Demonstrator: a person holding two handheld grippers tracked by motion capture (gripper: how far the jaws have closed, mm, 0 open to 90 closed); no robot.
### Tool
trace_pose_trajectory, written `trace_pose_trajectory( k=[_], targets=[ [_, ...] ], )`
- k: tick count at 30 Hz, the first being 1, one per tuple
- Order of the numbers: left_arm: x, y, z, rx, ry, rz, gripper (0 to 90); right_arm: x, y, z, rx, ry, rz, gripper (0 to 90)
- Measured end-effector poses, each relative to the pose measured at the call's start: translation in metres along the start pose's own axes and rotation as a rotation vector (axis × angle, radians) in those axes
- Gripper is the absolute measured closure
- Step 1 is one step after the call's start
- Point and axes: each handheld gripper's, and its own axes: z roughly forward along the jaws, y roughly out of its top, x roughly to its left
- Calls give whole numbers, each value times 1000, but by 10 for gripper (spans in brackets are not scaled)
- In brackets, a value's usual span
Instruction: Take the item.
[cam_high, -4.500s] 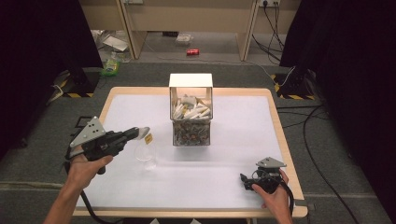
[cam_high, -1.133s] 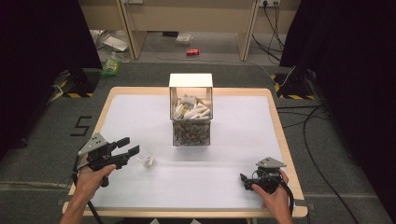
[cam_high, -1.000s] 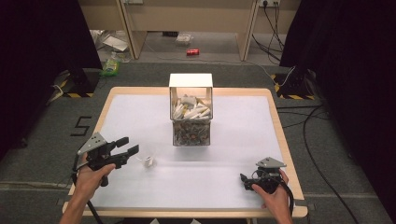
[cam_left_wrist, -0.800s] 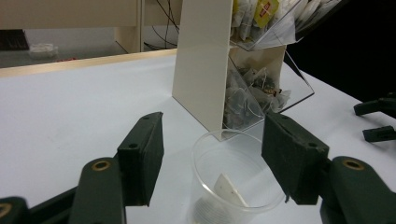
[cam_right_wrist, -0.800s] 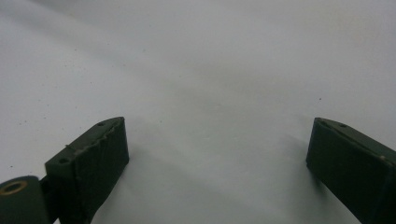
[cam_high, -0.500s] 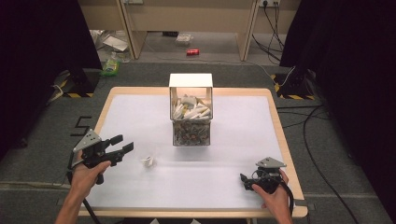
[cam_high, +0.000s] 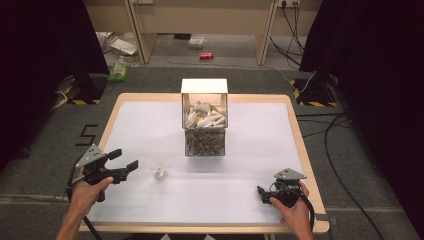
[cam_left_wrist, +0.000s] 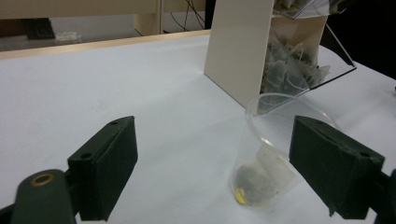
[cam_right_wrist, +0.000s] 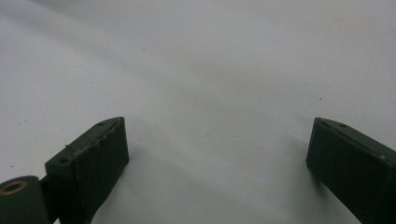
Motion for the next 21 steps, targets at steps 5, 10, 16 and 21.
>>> trace_pose_trajectory(
  k=[5, 10, 16, 21],
  targets=[
    [1, -5, -2, 10, -2, 6, 149, 0, 0, 0, 0, -1, 1, 63],
    [1, -10, -3, 17, 0, 5, 149, 0, 0, 0, 0, 0, 1, 63],
    [-1, -17, -1, 28, 2, 10, 151, 0, 0, 0, 0, -1, 1, 63],
    [0, -22, -2, 33, 9, 8, 152, 0, 0, 0, 0, -1, 0, 64]
  ],
)
